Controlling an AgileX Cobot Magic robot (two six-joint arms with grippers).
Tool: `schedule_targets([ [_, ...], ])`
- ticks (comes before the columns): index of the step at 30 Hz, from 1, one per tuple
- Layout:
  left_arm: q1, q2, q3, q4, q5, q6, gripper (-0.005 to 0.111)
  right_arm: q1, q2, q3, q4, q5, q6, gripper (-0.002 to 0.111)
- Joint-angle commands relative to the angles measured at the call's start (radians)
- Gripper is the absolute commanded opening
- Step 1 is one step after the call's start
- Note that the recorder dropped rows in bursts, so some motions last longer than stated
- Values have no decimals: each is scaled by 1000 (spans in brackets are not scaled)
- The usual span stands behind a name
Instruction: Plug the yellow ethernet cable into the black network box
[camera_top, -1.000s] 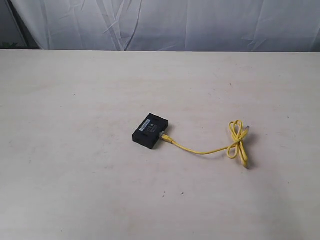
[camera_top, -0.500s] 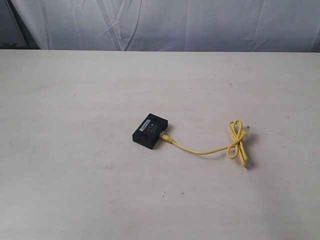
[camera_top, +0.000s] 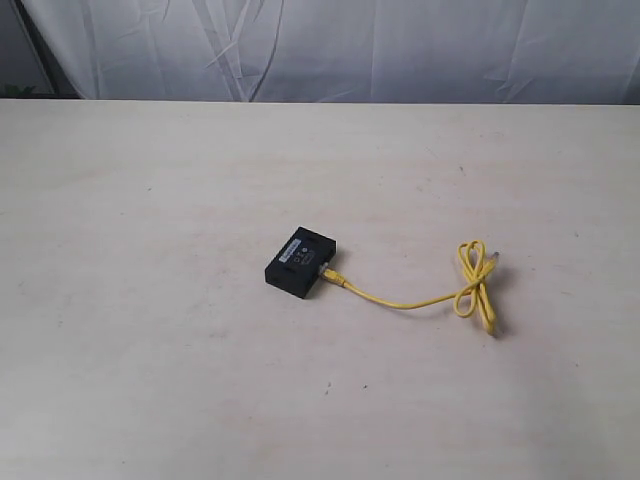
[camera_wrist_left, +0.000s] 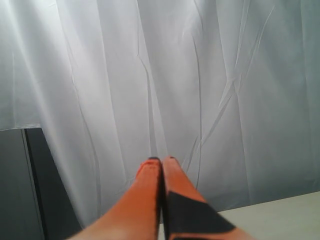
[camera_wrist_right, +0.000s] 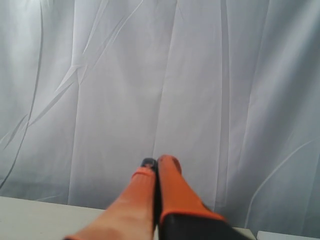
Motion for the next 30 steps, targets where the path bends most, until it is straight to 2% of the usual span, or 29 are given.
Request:
schedule_targets([
  [1, 3, -6, 5, -7, -8, -4, 0, -4, -2, 5, 4, 0, 1, 0],
  [10, 3, -6, 7, 0, 16, -49, 0, -4, -2, 5, 1, -2, 1, 0],
  [15, 22, -6, 53, 216, 22, -368, 0, -4, -2, 5, 6, -2, 1, 0],
  [24, 169, -6, 196, 180, 20, -374, 0, -4, -2, 5, 6, -2, 1, 0],
  [30, 184, -42, 294, 238, 12, -374, 0, -4, -2, 5, 6, -2, 1, 0],
])
